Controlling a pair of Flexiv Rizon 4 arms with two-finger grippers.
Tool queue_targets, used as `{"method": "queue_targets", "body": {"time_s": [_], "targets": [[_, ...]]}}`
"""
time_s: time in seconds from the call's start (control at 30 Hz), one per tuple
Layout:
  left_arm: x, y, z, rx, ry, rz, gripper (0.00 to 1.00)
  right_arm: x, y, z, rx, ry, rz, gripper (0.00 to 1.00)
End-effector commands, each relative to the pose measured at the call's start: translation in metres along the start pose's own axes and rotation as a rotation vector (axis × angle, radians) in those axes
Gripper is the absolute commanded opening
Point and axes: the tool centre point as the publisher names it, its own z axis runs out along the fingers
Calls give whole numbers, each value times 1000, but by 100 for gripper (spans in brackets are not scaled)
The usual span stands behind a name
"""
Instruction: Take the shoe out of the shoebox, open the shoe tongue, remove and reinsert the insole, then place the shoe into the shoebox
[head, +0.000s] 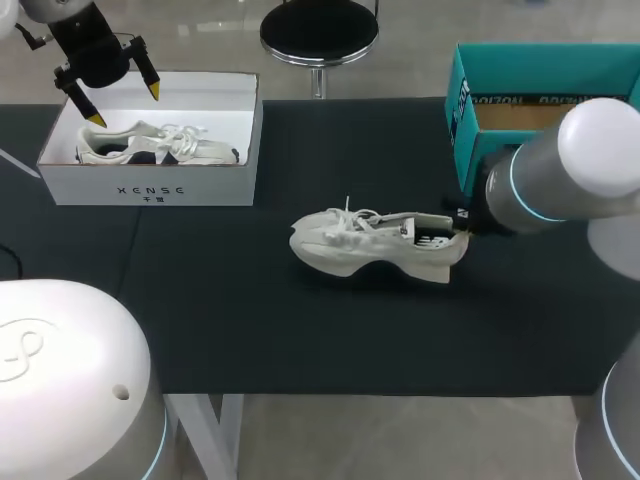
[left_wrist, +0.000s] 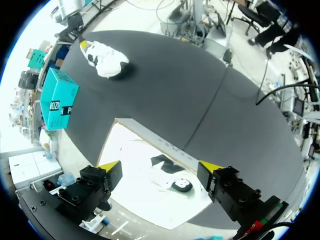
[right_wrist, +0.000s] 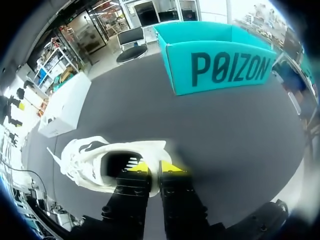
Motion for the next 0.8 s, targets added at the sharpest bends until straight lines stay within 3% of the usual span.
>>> {"method": "queue_targets", "body": {"time_s": [0.03,0.8], "targets": [[1,-1,0,-3,1,1,100,-1,-6,-2,-1,-1,0,0],[1,-1,0,-3,1,1,100,-12,-19,14,49,-37,-33,0]]}}
